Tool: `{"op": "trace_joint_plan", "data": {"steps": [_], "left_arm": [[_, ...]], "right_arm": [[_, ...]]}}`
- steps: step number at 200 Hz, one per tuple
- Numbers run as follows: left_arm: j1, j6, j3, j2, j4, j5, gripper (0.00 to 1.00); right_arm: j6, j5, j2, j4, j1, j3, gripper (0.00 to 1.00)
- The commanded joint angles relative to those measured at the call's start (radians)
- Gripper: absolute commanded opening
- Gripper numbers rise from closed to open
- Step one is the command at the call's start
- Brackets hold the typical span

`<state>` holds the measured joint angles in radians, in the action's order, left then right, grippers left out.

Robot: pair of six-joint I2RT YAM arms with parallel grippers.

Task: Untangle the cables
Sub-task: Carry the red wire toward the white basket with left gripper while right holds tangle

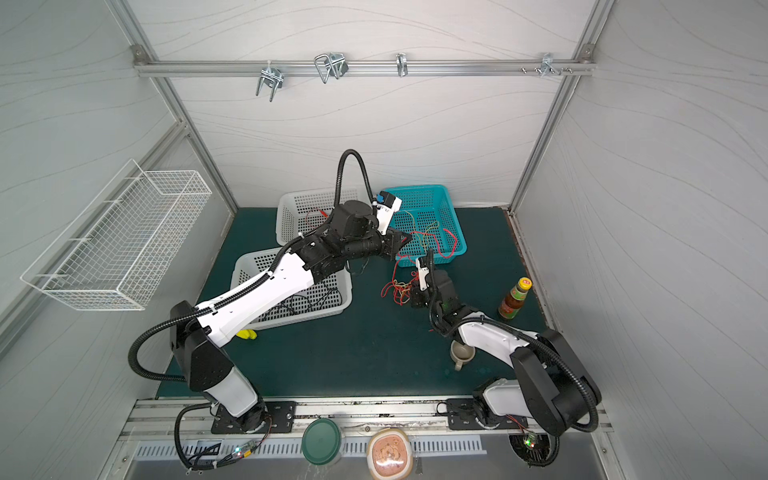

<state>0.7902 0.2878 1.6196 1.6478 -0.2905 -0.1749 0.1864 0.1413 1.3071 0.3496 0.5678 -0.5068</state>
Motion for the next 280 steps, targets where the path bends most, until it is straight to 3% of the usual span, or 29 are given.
{"op": "trace_joint_plan", "data": {"steps": [1, 81, 112, 128, 154, 208, 280], "left_arm": [[-0.003, -0.074, 0.049, -0.067, 0.03, 0.11, 0.0], [-0.017, -0.204, 0.06, -0.13, -0.021, 0.406, 0.0], [-0.034, -0.228, 0.048, -0.156, -0.036, 0.499, 0.0], [-0.046, -0.228, 0.034, -0.171, -0.038, 0.523, 0.0], [-0.061, -0.219, 0.006, -0.185, -0.033, 0.529, 0.0], [-0.089, -0.262, 0.037, -0.209, -0.083, 0.594, 0.0], [-0.162, -0.343, -0.011, -0.366, -0.067, 0.719, 0.0]], "right_arm": [[0.009, 0.025, -0.038, -0.044, 0.003, 0.048, 0.06], [0.068, 0.056, -0.14, -0.114, 0.003, 0.096, 0.13], [0.081, 0.057, -0.17, -0.133, 0.001, 0.099, 0.31], [0.09, 0.052, -0.181, -0.135, 0.002, 0.1, 0.3], [0.091, 0.049, -0.171, -0.151, 0.001, 0.081, 0.13], [0.133, 0.138, -0.09, -0.234, -0.009, 0.018, 0.15], [0.197, 0.168, 0.033, -0.29, -0.052, -0.045, 0.16]]}}
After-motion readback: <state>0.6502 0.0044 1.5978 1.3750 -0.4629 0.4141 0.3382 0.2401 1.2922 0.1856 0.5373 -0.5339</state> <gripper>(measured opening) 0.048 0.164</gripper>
